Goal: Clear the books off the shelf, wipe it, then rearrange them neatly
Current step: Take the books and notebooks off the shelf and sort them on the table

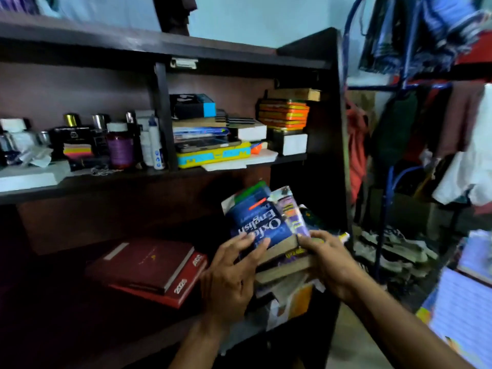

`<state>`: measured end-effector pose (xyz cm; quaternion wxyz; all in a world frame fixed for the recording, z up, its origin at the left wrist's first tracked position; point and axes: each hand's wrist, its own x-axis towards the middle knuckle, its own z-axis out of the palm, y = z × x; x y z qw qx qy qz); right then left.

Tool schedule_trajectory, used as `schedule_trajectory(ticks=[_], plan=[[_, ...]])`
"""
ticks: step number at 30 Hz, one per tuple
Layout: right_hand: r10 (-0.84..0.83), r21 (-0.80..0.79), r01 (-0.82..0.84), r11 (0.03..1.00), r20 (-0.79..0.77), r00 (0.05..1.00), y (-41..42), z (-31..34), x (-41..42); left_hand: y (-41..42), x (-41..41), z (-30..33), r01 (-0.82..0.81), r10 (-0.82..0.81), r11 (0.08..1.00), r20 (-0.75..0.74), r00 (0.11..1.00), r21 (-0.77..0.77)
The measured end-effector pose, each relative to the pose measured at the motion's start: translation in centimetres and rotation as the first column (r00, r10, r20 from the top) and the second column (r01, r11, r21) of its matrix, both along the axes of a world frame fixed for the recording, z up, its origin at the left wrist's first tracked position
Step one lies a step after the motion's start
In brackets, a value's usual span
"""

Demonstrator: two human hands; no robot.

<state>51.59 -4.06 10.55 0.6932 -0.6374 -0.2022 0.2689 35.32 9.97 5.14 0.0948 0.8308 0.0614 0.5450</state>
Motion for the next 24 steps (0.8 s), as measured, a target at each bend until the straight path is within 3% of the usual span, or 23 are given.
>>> schedule_trajectory(ticks=[4,10,14,18,21,22,24], plan=[[-0.011,0.14,0.022,0.99,-0.077,0.997,-11.8,0.3,-3.6,-9.4,-1.7,4.5,0.159,-0.152,0.977,-0.056,0.987,0.143],[-0.228,0.132,0.246,0.96,-0.142,0.963,-29.6,1.8,-5.3,-23.2,0.2,6.7,0.466,-0.458,0.869,-0.085,0.885,0.169],[-0.425,0.174,0.44,0.881,-0.117,0.898,-41.2,2.6,-6.1,-33.1,3.6,8.7,0.647,-0.633,0.731,-0.14,0.762,0.218],[-0.597,0.176,0.599,0.781,-0.068,0.799,-50.8,2.5,-6.1,-42.1,6.4,9.5,0.72,-0.69,0.65,-0.208,0.693,0.244],[-0.658,0.203,0.66,0.724,-0.088,0.748,-55.7,2.0,-6.9,-46.6,8.3,8.6,0.799,-0.764,0.574,-0.235,0.601,0.178],[-0.679,0.218,0.682,0.698,-0.102,0.727,-57.4,1.6,-7.4,-48.3,8.7,8.5,0.831,-0.798,0.548,-0.238,0.553,0.094],[-0.712,0.235,0.716,0.657,-0.118,0.692,-60.4,0.3,-8.2,-50.9,9.3,8.1,0.828,-0.879,0.469,-0.253,0.404,-0.307]])
